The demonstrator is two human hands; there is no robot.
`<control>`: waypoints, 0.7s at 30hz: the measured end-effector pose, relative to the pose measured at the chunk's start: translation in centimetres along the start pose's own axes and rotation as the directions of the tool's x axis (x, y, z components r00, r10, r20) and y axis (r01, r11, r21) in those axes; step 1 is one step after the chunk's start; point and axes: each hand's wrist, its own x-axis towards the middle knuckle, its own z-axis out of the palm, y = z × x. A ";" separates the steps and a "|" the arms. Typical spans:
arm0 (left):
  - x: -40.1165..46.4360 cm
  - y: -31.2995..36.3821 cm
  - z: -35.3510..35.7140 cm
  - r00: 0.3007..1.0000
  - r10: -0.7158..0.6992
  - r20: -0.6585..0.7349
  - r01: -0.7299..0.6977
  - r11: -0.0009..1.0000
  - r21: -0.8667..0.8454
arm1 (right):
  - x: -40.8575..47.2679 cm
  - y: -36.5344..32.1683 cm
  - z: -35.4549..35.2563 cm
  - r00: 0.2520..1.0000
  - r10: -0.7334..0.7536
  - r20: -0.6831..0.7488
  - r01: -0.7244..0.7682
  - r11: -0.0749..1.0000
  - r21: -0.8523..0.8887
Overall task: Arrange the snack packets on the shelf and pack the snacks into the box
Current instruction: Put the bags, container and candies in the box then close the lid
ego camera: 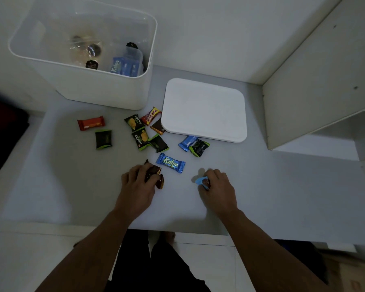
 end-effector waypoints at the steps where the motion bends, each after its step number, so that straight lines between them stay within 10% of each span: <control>1: 0.2 -0.1 0.0 1.000 0.007 -0.004 -0.007 1.000 0.002 | 0.0 0.0 0.0 1.000 -0.004 0.013 0.003 1.000 0.029; 9: 2.4 -0.7 -0.4 1.000 0.012 0.010 -0.013 0.999 0.038 | 4.7 -6.0 -1.0 0.996 -0.081 0.048 0.057 0.924 0.379; 21: -1.6 -0.1 -1.9 0.969 -0.221 0.107 0.240 0.944 -0.226 | 4.8 -9.3 0.0 0.926 -0.015 0.377 -0.032 0.993 0.117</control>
